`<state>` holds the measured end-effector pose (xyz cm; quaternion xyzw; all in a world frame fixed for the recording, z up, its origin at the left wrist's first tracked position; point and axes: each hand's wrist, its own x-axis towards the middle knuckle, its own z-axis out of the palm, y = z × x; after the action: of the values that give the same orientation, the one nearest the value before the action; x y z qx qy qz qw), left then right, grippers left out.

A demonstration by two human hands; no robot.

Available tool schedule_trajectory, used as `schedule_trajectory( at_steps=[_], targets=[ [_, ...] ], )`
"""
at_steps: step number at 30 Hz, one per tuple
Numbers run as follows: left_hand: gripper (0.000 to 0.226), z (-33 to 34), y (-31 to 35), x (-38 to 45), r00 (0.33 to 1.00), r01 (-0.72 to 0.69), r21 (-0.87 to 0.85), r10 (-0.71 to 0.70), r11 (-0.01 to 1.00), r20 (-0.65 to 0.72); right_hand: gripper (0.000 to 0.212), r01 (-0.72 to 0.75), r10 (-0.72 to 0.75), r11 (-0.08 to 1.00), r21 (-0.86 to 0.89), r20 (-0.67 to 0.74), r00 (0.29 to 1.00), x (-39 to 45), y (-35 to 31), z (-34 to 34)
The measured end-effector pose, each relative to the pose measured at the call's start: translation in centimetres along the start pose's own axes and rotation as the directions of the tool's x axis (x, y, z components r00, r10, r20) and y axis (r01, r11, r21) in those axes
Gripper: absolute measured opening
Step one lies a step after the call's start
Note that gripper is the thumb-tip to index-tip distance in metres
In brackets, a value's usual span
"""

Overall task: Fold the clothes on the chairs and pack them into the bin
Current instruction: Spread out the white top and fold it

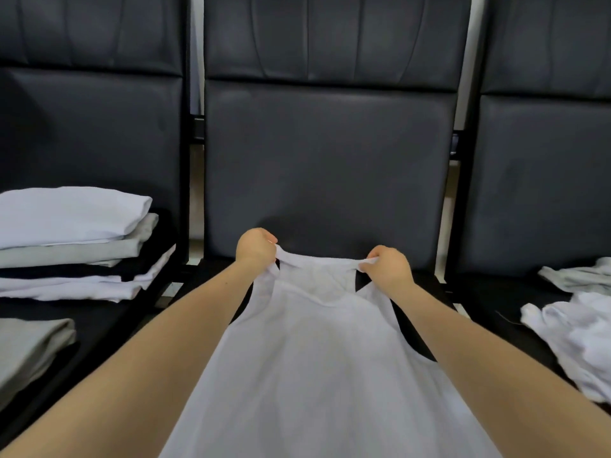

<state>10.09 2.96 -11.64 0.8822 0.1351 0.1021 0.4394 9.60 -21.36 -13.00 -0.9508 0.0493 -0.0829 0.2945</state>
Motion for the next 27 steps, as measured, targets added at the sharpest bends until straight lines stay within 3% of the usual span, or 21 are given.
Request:
schedule_trajectory(
  at_steps=[2,4,8,11,17,19,22,24,27],
  targets=[
    [0.024,0.0,0.2,-0.1,0.994,-0.11,0.159,0.111,0.981,0.003,0.013,0.013,-0.012,0.999,-0.03,0.024,1.0,0.4,0.0,0.1],
    [0.019,-0.8,1.1,-0.1,0.99,-0.137,0.166,0.138,0.977,0.009,0.024,-0.026,0.025,0.997,0.077,0.011,1.0,0.8,-0.2,-0.6],
    [0.01,-3.8,4.7,0.5,0.998,0.019,-0.191,-0.031,0.981,-0.059,0.024,-0.076,0.153,0.842,0.533,-0.101,0.983,0.6,-1.6,-3.4],
    [0.006,-6.3,7.2,-0.5,0.994,0.015,-0.266,-0.044,0.964,-0.103,0.016,-0.062,0.206,0.734,0.676,-0.135,0.969,-1.2,-3.6,-6.2],
    [0.023,-10.5,9.3,-7.0,0.958,-0.209,-0.265,0.143,0.941,-0.248,0.01,-0.163,0.216,0.465,0.87,0.068,0.974,-7.5,-6.3,-12.1],
    [0.023,-11.4,9.4,-9.6,0.937,-0.28,-0.239,0.211,0.93,-0.277,0.016,-0.145,0.188,0.401,0.904,0.074,0.979,-10.0,-6.8,-13.6],
    [0.02,-12.6,8.9,-14.2,0.9,-0.376,-0.199,0.305,0.905,-0.313,0.008,-0.106,0.184,0.314,0.943,0.05,0.982,-13.8,-6.7,-14.9],
    [0.018,-13.2,7.5,-17.7,0.884,-0.407,-0.213,0.323,0.888,-0.338,0.004,-0.095,0.198,0.338,0.936,0.028,0.98,-16.4,-6.3,-15.2],
    [0.017,-13.0,4.3,-22.5,0.881,-0.399,-0.246,0.295,0.883,-0.371,0.011,-0.124,0.238,0.464,0.877,0.011,0.971,-20.3,-4.7,-14.1]
  ],
)
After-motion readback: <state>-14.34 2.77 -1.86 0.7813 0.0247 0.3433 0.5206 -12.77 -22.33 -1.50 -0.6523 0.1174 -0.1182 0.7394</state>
